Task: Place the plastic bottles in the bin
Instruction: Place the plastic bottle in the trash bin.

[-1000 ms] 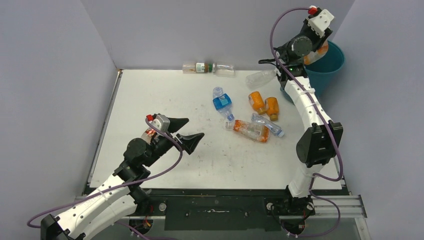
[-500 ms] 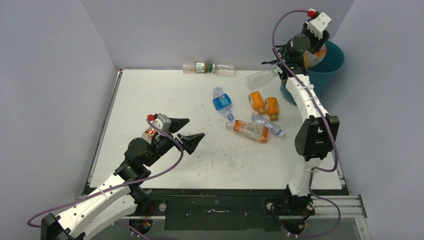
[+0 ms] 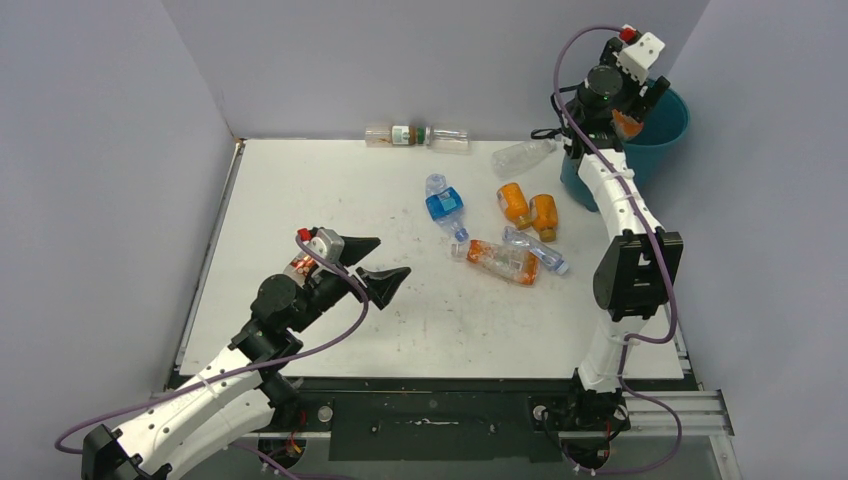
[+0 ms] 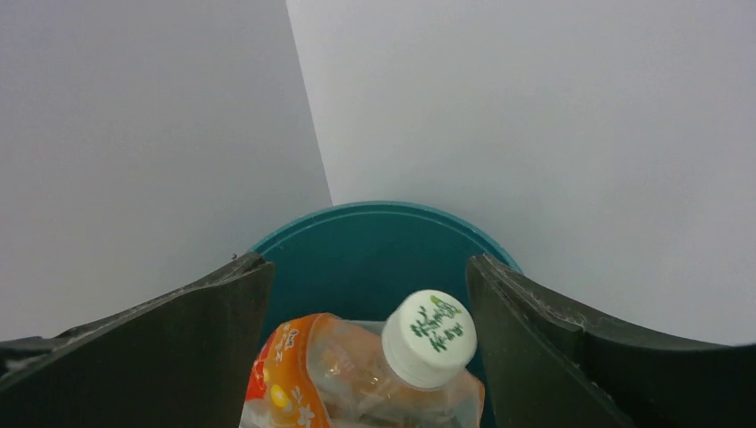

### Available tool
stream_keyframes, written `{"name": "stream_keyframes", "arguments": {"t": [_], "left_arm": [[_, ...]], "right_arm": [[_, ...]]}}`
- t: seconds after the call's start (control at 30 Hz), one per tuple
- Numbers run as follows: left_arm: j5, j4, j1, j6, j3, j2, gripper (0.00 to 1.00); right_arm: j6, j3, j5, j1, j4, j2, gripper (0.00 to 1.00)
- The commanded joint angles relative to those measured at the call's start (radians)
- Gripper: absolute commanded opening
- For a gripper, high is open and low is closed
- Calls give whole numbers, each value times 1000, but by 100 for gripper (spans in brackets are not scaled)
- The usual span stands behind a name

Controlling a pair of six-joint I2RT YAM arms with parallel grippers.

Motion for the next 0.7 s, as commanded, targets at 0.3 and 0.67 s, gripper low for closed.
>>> {"name": "stream_keyframes", "arguments": {"t": [0.3, 0.67], "left_arm": [[6, 61, 2, -12, 7, 0, 96], [-31, 10, 4, -16, 29, 18, 96]], "right_arm": [[72, 34, -84, 60, -75, -151, 90], [198, -139, -419, 286, -193, -362, 93]]}}
